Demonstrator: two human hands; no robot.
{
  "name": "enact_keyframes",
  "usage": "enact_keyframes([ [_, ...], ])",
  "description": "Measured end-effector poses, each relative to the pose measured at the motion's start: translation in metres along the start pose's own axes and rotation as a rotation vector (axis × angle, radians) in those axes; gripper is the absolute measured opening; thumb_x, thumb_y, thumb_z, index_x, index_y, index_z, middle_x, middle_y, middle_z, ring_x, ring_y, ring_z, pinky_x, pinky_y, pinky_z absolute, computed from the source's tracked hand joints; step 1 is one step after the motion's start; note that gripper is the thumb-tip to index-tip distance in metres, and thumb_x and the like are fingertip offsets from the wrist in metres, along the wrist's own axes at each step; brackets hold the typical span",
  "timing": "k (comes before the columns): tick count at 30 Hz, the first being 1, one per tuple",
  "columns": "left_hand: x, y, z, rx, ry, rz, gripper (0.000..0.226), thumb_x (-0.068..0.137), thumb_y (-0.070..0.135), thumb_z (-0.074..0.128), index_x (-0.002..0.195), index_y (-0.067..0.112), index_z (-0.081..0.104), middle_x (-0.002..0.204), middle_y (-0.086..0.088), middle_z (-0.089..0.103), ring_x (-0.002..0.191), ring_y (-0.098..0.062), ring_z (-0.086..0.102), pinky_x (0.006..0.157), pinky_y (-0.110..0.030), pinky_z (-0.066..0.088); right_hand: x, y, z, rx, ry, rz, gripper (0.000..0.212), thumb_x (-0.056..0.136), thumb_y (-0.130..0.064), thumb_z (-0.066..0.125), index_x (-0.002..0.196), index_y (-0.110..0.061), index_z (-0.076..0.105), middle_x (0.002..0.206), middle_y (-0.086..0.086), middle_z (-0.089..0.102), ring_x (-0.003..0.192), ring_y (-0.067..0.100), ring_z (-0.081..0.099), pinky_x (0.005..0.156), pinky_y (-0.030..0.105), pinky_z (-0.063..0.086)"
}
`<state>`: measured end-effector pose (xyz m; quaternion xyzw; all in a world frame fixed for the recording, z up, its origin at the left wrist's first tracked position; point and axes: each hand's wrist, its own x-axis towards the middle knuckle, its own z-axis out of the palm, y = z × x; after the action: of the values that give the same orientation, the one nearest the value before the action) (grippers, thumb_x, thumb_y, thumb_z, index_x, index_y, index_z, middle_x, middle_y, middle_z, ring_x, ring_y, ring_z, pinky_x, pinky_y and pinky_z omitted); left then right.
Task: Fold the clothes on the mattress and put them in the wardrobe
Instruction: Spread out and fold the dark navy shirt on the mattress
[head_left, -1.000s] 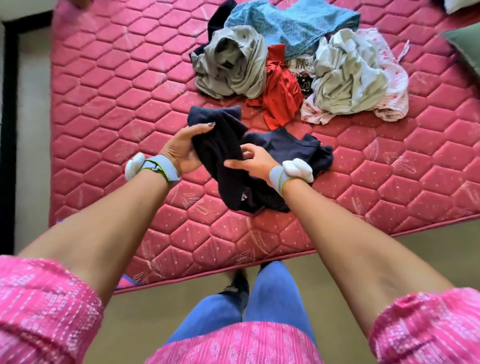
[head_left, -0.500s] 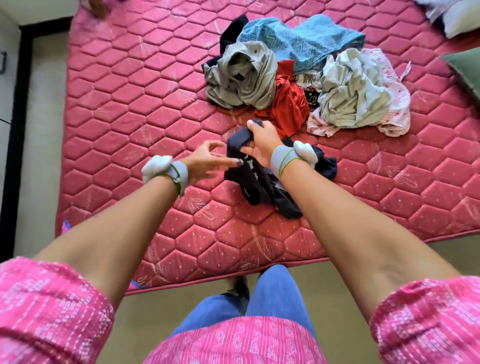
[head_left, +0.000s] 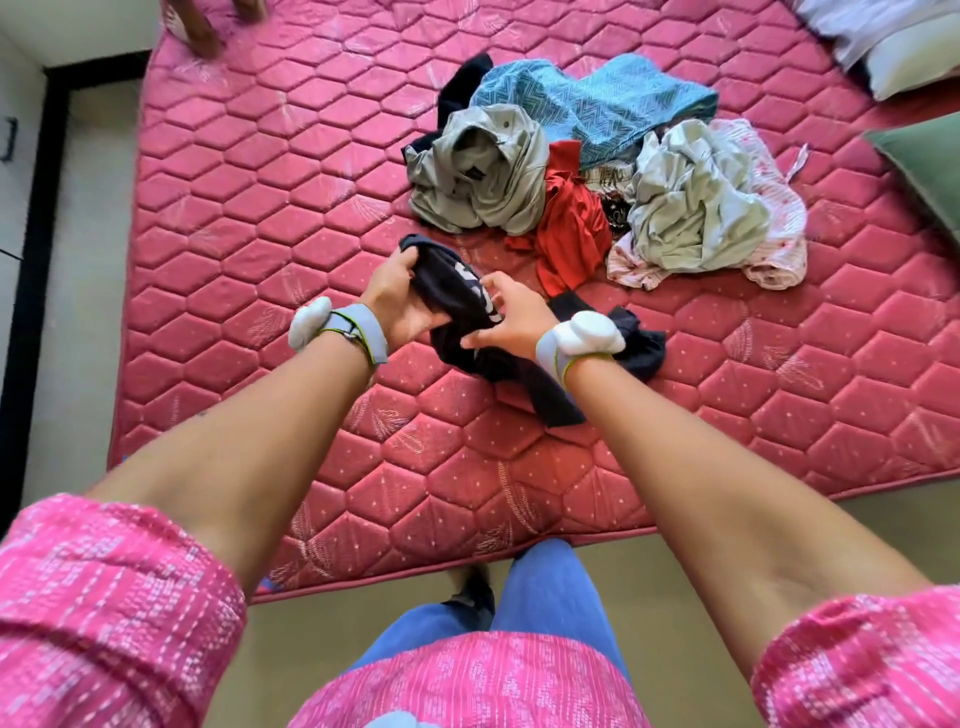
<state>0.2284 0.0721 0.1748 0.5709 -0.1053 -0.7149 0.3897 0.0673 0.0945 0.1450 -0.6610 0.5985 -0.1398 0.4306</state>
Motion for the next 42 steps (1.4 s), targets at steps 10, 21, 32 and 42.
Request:
enact_keyframes([
  [10,-0.016,0.026,-0.004,-0.017,-0.045,0.038,0.026,0.083,0.036,0.070,0.099,0.016,0.061,0.089,-0.001,0.058,0.078,-0.012,0.056,0.071,-0.021,0.051,0.030,-0.033,-0.016,0.500,0.294,0.069,0.018,0.081,-0.031,0.065,0.086,-0.015,0.072,0.084,0.004,0.071,0.082,0.015,0.061,0.087,0.042,0.050],
  [21,-0.033,0.030,-0.026,1.193,-0.352,0.159,0.052,0.071,0.041,0.082,0.104,0.005,0.066,0.085,-0.002,0.057,0.082,-0.015,0.047,0.071,-0.024,0.035,0.036,-0.087,-0.047,0.728,0.226,-0.081,0.019,0.094,-0.008,0.056,0.079,-0.020,0.057,0.078,-0.002,0.057,0.074,0.007,0.051,0.073,0.022,0.041],
  [32,-0.043,0.055,-0.035,0.649,-0.205,0.226,0.022,0.099,0.023,0.047,0.078,0.021,0.051,0.068,0.014,0.058,0.059,0.000,0.052,0.060,-0.018,0.042,0.017,-0.104,-0.093,0.157,0.286,-0.044,0.024,0.083,-0.038,0.069,0.079,-0.018,0.057,0.069,-0.004,0.051,0.063,0.008,0.046,0.065,0.028,0.036],
  [42,-0.063,0.085,-0.019,0.735,-0.175,0.719,0.019,0.100,0.011,0.045,0.085,0.022,0.048,0.054,0.019,0.058,0.049,0.007,0.045,0.050,-0.010,0.033,-0.004,-0.110,-0.104,-0.343,0.547,0.095,0.046,0.077,0.000,0.049,0.119,-0.021,0.049,0.122,0.012,0.046,0.109,0.035,0.052,0.087,0.037,0.041],
])
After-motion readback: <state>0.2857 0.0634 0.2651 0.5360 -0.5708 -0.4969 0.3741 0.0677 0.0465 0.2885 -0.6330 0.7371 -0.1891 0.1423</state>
